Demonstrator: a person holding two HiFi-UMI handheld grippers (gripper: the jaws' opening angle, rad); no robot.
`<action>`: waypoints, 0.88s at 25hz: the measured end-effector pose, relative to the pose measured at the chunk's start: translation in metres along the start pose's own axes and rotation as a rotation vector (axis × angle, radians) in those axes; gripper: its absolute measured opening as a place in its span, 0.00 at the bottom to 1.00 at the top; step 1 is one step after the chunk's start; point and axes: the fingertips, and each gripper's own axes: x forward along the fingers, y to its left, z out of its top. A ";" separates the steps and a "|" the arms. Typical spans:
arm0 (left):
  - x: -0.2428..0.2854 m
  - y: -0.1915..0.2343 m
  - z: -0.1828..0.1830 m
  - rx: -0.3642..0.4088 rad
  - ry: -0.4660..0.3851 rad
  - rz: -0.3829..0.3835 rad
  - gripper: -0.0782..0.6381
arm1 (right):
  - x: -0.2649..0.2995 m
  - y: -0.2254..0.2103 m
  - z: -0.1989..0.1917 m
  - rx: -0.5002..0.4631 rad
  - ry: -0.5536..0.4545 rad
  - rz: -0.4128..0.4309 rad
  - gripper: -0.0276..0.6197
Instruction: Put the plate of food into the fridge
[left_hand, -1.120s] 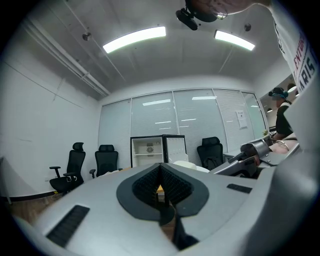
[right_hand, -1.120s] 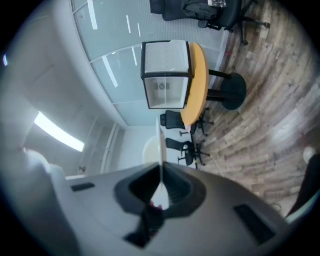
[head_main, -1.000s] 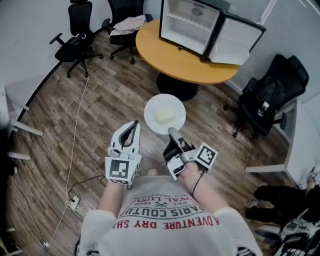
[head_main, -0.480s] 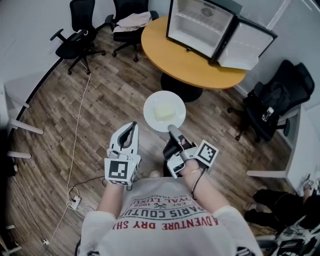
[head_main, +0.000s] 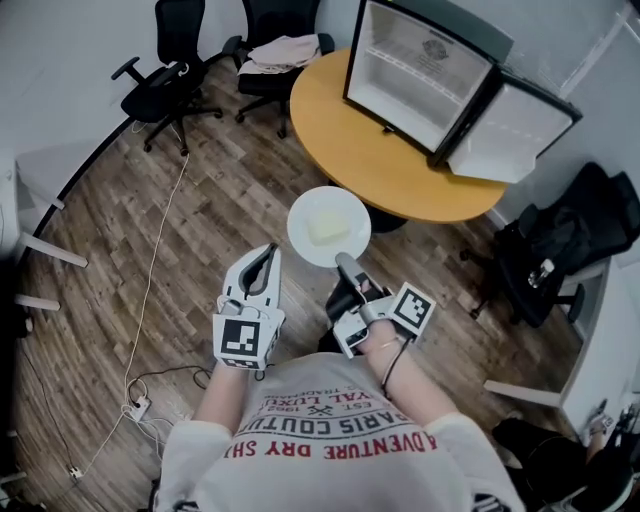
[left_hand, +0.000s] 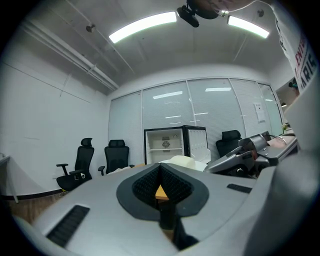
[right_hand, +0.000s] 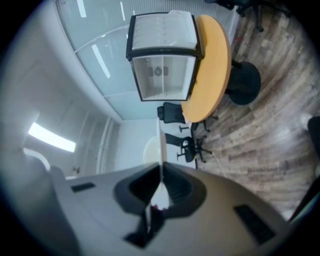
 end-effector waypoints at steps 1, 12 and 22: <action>0.016 -0.001 0.004 0.007 -0.002 0.001 0.15 | 0.009 0.004 0.014 -0.001 0.006 0.001 0.10; 0.168 -0.010 0.021 0.005 -0.013 0.015 0.15 | 0.068 0.024 0.151 -0.041 0.028 0.001 0.10; 0.260 -0.014 0.017 -0.003 0.000 -0.036 0.16 | 0.101 0.015 0.228 -0.023 -0.033 -0.033 0.10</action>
